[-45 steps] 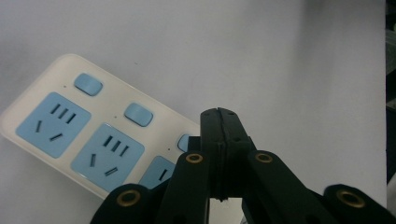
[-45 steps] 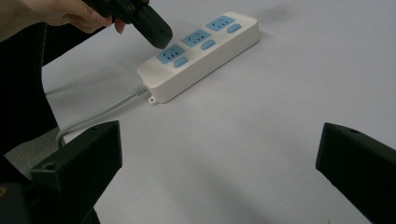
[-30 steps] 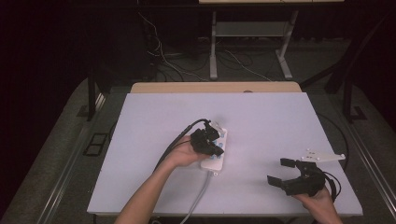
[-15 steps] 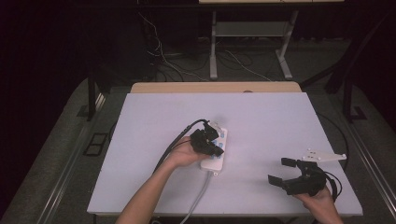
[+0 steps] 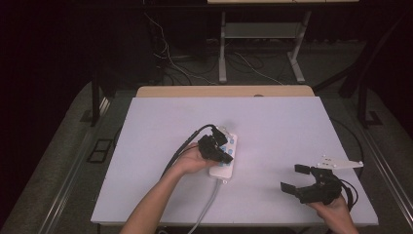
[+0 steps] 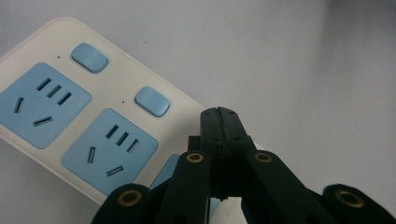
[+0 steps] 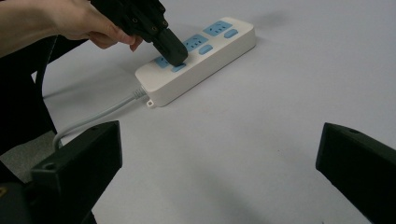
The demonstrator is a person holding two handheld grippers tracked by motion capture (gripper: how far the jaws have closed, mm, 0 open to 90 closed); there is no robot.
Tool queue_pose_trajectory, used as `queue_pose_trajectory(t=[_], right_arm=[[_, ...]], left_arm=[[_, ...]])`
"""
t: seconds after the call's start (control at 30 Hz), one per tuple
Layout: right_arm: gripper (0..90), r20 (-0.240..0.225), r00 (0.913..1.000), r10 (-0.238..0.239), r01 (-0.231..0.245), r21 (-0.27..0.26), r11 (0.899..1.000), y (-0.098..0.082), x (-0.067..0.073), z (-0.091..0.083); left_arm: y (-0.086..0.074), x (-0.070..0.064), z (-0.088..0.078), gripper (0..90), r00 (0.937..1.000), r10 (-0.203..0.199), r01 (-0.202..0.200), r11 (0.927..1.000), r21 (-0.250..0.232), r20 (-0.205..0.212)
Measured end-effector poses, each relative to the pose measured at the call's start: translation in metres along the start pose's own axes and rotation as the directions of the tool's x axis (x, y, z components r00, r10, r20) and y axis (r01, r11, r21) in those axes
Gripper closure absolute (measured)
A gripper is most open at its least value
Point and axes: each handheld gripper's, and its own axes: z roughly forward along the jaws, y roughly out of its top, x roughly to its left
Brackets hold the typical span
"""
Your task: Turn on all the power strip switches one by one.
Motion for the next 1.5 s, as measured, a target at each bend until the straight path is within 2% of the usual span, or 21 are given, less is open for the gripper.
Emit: queue_pose_trajectory(t=[0.1,0.17,0.33,0.47,0.67,0.8,0.93,1.23,1.5], right_arm=[[0.3,0.003,1.0,0.001,-0.001,-0.005,1.0,0.0,-0.001,-0.001],[0.3,0.004,1.0,0.002,-0.002,-0.009,1.0,0.0,-0.001,-0.002],[0.3,0.008,0.9999,0.007,-0.007,-0.02,1.0,0.001,-0.002,-0.004],[0.3,0.009,0.9999,0.011,-0.01,-0.022,1.0,0.0,-0.003,-0.005],[0.3,0.01,0.9999,0.012,-0.012,-0.018,1.0,0.0,-0.004,-0.004],[0.3,0.011,0.9999,0.013,-0.013,-0.018,1.0,0.0,-0.004,-0.004],[0.3,0.014,0.9998,0.011,-0.011,-0.016,1.0,0.0,-0.004,-0.004],[0.3,0.014,0.9998,0.015,-0.014,-0.023,1.0,0.0,-0.005,-0.005],[0.3,0.013,0.9998,0.015,-0.015,-0.022,1.0,0.0,-0.005,-0.004]], left_arm=[[0.0,0.001,0.001,90.0,0.9998,-0.018,0.018,0.9998,0.004,0.007],[0.001,0.0,0.002,90.0,0.9999,-0.014,0.014,0.9998,0.012,-0.003],[0.0,0.001,0.001,90.0,0.9997,-0.023,0.023,0.9997,0.006,0.004],[0.001,-0.003,0.002,89.8,0.9998,-0.004,0.004,0.9999,0.011,-0.02],[0.0,-0.003,0.0,89.7,1.0,-0.003,0.004,0.9999,0.015,-0.007],[0.001,-0.008,0.0,89.6,0.9993,0.034,-0.034,0.9991,0.026,-0.016],[0.001,-0.011,0.0,89.5,0.9989,0.043,-0.043,0.9987,0.029,-0.017],[0.009,-0.011,-0.015,89.5,0.9989,0.045,-0.045,0.9989,-0.014,-0.014],[0.018,-0.011,-0.027,89.5,0.9978,0.06,-0.061,0.9979,-0.02,-0.028]])
